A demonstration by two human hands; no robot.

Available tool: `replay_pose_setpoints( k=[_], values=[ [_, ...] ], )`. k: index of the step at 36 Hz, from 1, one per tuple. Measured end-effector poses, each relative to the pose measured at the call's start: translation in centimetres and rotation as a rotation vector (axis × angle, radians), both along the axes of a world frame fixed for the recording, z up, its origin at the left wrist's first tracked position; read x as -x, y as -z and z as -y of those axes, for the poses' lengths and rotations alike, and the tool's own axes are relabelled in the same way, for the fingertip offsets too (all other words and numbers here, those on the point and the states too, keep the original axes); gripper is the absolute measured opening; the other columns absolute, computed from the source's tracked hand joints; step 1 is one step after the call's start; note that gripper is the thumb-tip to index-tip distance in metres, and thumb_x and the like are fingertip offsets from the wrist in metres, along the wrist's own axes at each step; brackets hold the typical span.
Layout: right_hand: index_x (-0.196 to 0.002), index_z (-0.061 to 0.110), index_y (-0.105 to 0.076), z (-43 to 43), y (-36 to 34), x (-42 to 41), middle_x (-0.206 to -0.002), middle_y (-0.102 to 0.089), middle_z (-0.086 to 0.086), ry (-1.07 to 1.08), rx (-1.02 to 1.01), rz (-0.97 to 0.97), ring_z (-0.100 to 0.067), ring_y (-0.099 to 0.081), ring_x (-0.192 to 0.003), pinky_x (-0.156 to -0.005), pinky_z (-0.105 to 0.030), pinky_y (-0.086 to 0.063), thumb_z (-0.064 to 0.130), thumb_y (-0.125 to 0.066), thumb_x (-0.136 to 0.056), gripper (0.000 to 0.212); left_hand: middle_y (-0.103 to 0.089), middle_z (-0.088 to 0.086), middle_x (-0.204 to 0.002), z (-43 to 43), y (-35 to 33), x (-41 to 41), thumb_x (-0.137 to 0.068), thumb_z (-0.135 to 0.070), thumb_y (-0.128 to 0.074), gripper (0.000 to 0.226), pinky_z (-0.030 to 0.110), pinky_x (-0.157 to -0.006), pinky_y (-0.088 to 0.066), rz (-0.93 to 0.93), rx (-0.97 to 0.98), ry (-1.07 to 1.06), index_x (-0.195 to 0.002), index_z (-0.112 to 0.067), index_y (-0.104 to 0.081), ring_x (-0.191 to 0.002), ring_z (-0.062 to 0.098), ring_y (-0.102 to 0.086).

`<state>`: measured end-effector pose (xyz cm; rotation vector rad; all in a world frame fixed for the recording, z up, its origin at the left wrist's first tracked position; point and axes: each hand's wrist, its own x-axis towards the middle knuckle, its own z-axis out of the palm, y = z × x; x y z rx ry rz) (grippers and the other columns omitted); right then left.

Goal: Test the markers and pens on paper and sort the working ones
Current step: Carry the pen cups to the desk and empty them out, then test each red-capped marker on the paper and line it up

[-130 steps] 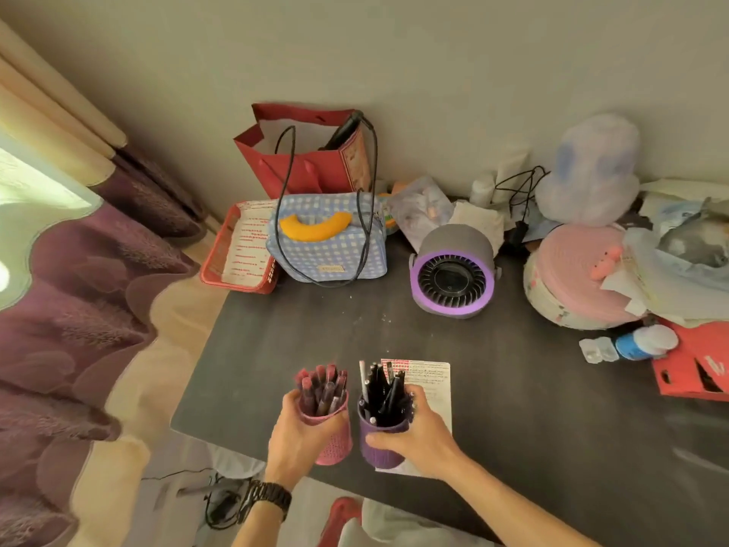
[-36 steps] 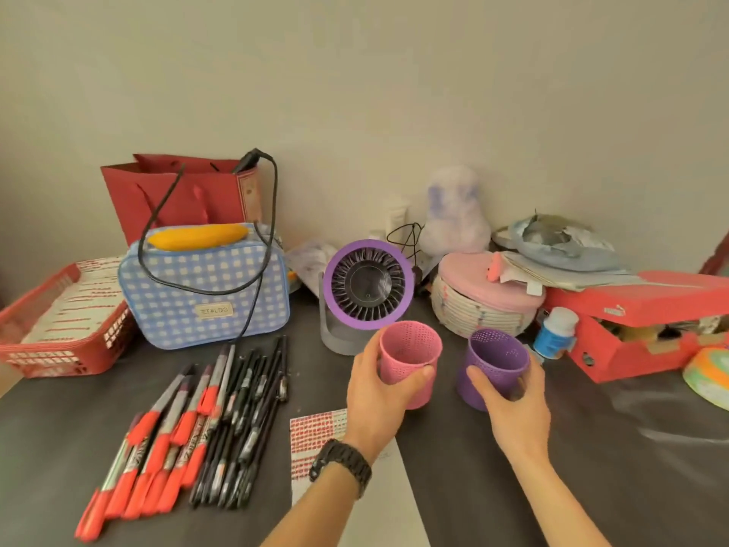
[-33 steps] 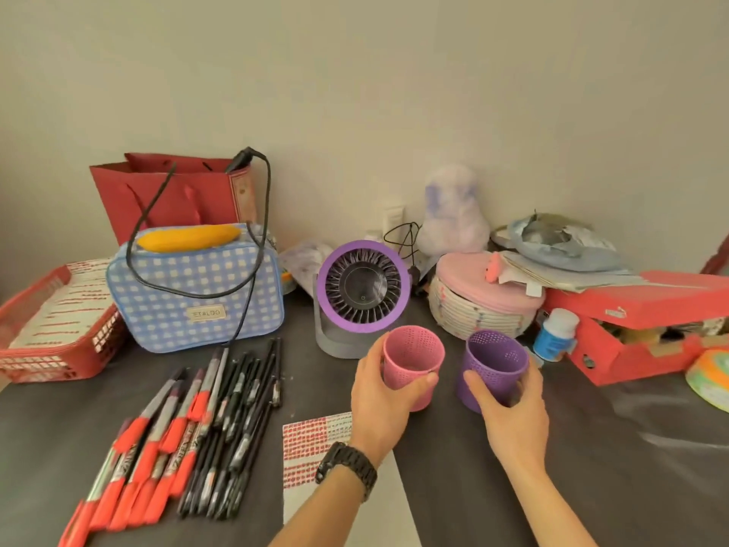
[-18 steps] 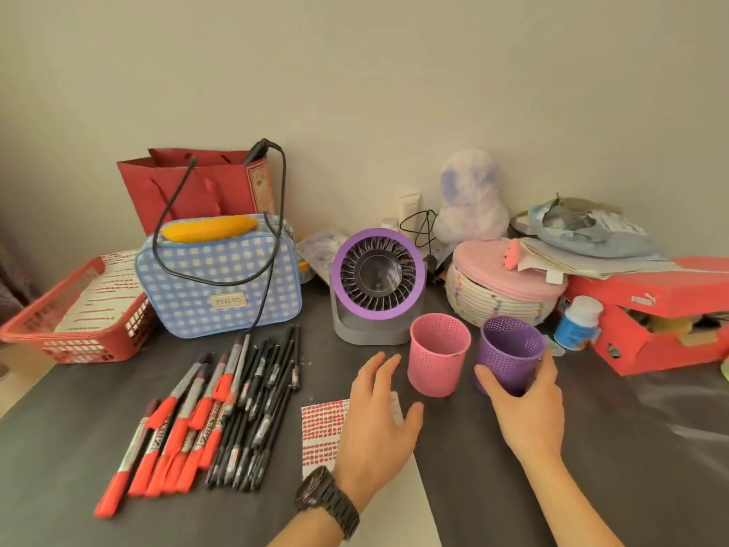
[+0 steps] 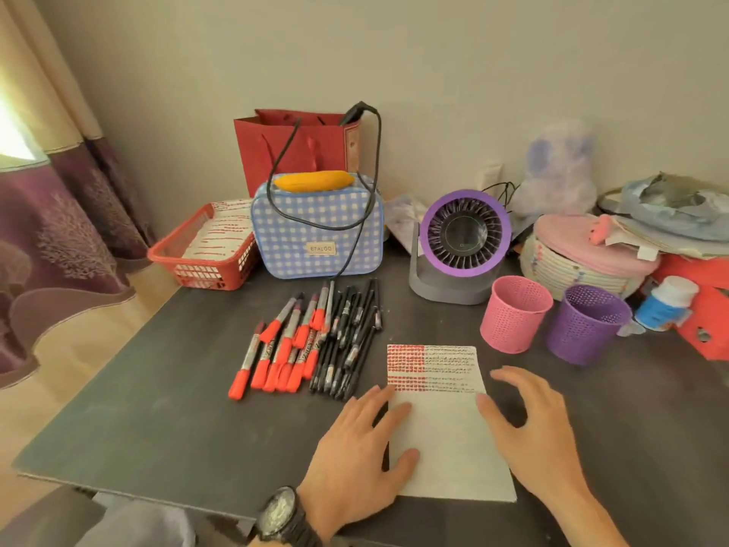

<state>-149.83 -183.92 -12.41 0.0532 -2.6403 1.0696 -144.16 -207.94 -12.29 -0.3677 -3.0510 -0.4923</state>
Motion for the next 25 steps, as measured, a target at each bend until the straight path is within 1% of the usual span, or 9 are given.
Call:
replay_pose_setpoints(
  k=[3,6,7,9,10,14,18,20,25],
  values=[
    [-0.134,0.030,-0.061,1.4,0.2,-1.2,-0.147,-0.047,0.012,-0.124,-0.119,0.089,-0.013,-0.034,-0.140,-0.115,-0.029,-0.025,0.037,-0.073,-0.090,0.047,0.000,-0.016,-0.167,0.2,-0.1,-0.3,-0.099,-0.064,-0.028,0.064,0.020,-0.118,0.013,0.002,0.016,0.014,-0.158,-0.041,-0.019,-0.153,0.004,0.006],
    [-0.147,0.035,-0.050,1.9,1.0,-2.0,-0.161,-0.034,0.012,-0.186,-0.327,0.158,-0.012,-0.021,-0.151,-0.125,-0.033,-0.017,0.054,-0.057,-0.095,0.056,-0.007,-0.015,-0.167,0.4,-0.2,-0.5,-0.101,-0.061,-0.030,0.060,0.017,-0.119,0.007,-0.042,-0.024,0.021,-0.156,-0.038,-0.027,-0.153,0.005,0.000],
    [-0.149,0.037,-0.046,1.9,1.2,-2.1,-0.163,-0.030,0.013,-0.188,-0.385,0.164,-0.011,-0.019,-0.153,-0.126,-0.034,-0.014,0.059,-0.050,-0.096,0.058,-0.015,-0.014,-0.166,0.6,-0.3,-0.5,-0.101,-0.059,-0.033,0.057,0.020,-0.122,0.000,-0.086,-0.036,0.014,-0.154,-0.036,-0.035,-0.153,0.006,-0.007],
    [-0.151,0.039,-0.044,1.9,1.4,-2.2,-0.164,-0.027,0.015,-0.175,-0.401,0.171,-0.010,-0.017,-0.153,-0.126,-0.034,-0.012,0.063,-0.043,-0.095,0.060,-0.033,-0.007,-0.161,1.6,-0.3,-0.3,-0.099,-0.052,-0.043,0.051,0.036,-0.124,-0.019,-0.216,-0.042,-0.010,-0.146,-0.031,-0.051,-0.151,0.013,-0.023],
    [-0.150,0.039,-0.044,1.8,1.4,-2.3,-0.164,-0.028,0.015,-0.165,-0.389,0.175,-0.010,-0.017,-0.153,-0.127,-0.034,-0.013,0.064,-0.042,-0.095,0.061,-0.037,-0.004,-0.159,2.3,-0.4,0.0,-0.098,-0.050,-0.047,0.051,0.042,-0.124,-0.022,-0.268,-0.018,-0.035,-0.144,-0.031,-0.053,-0.150,0.016,-0.027],
    [-0.150,0.038,-0.045,1.7,1.6,-2.3,-0.164,-0.028,0.015,-0.136,-0.396,0.191,-0.009,-0.017,-0.153,-0.127,-0.036,-0.016,0.063,-0.043,-0.095,0.060,-0.030,0.000,-0.163,5.4,-0.6,1.4,-0.089,-0.067,-0.048,0.065,0.058,-0.123,-0.009,-0.245,0.123,-0.257,-0.149,-0.041,-0.044,-0.154,0.026,-0.016],
    [-0.150,0.038,-0.045,1.8,1.5,-2.5,-0.164,-0.027,0.017,-0.114,-0.407,0.210,-0.008,-0.017,-0.153,-0.125,-0.033,-0.018,0.062,-0.043,-0.095,0.060,0.005,-0.009,-0.168,7.7,-0.2,3.3,-0.082,-0.088,-0.023,0.072,0.073,-0.111,0.008,-0.057,0.152,-0.409,-0.150,-0.062,-0.017,-0.154,0.031,0.015],
    [-0.149,0.038,-0.046,1.9,1.4,-2.6,-0.164,-0.028,0.017,-0.107,-0.407,0.210,-0.007,-0.017,-0.152,-0.124,-0.033,-0.019,0.061,-0.045,-0.095,0.059,0.011,-0.012,-0.167,8.3,0.1,4.3,-0.081,-0.090,-0.017,0.071,0.075,-0.111,0.007,-0.014,0.120,-0.410,-0.148,-0.065,-0.014,-0.154,0.031,0.015],
    [-0.149,0.040,-0.045,2.0,1.1,-2.5,-0.163,-0.029,0.018,-0.095,-0.416,0.215,-0.006,-0.018,-0.151,-0.122,-0.031,-0.020,0.060,-0.049,-0.094,0.058,0.005,-0.014,-0.168,8.7,0.2,6.2,-0.084,-0.088,-0.020,0.067,0.071,-0.115,0.009,-0.010,0.100,-0.396,-0.147,-0.065,-0.018,-0.154,0.027,0.008]
  ],
)
